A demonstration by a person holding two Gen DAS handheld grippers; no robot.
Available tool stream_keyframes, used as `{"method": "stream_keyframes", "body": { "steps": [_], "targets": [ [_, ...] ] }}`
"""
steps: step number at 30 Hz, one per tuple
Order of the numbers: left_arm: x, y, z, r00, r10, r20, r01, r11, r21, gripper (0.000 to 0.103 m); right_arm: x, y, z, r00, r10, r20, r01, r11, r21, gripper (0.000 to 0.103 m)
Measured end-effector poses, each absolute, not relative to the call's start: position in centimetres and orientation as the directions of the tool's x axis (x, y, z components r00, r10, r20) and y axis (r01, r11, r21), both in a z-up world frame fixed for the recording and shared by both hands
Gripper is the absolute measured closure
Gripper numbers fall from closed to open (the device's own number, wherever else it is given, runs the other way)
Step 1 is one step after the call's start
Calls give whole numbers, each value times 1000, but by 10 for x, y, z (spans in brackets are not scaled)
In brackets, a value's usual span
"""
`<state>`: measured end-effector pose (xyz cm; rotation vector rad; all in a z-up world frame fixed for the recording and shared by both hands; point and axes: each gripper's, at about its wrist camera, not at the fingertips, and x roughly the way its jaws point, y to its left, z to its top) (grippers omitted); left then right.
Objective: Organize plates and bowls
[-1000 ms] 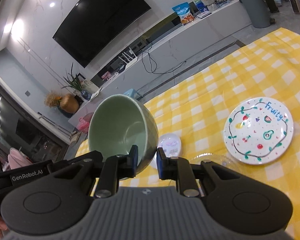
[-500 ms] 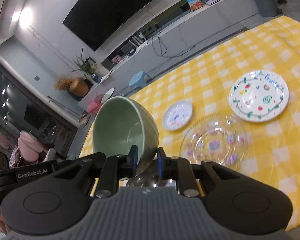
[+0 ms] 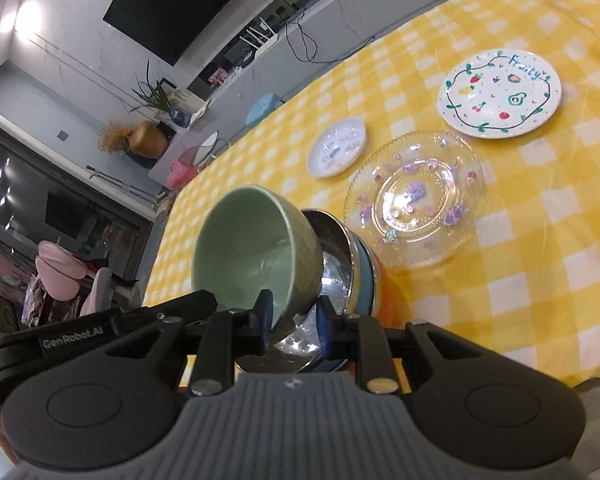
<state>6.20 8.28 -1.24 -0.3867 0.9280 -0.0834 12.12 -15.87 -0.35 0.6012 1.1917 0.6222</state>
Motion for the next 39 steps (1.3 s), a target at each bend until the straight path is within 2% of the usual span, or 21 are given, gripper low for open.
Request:
{"method": "stream_keyframes", "body": {
  "steps": [13,19,22,27,35,39],
  "targets": [
    [63,98,-31,570,-254,-781,-130,911,-391,92,121,-149,-18,216,725,-654,-88,682,726,78],
    [61,97,-29,597,-251,-762,-118,912,-393,86,122,-148,-18,231,713,-662,-79,692,717,78],
    [58,91,-24,634,-221,-742,-97,928,-359,76,121,-147,-16,243,703,-669,-88,703,706,78],
    [50,76,-10,709,-125,-694,-55,971,-231,60,121,-147,-14,255,697,-670,-94,707,701,79],
    [54,80,-18,694,-68,-717,-105,975,-193,56,116,-136,2,286,657,-697,-194,753,629,77],
    [56,85,-22,682,-39,-731,-129,976,-173,55,114,-136,10,330,623,-709,-234,782,578,73]
  ]
}}
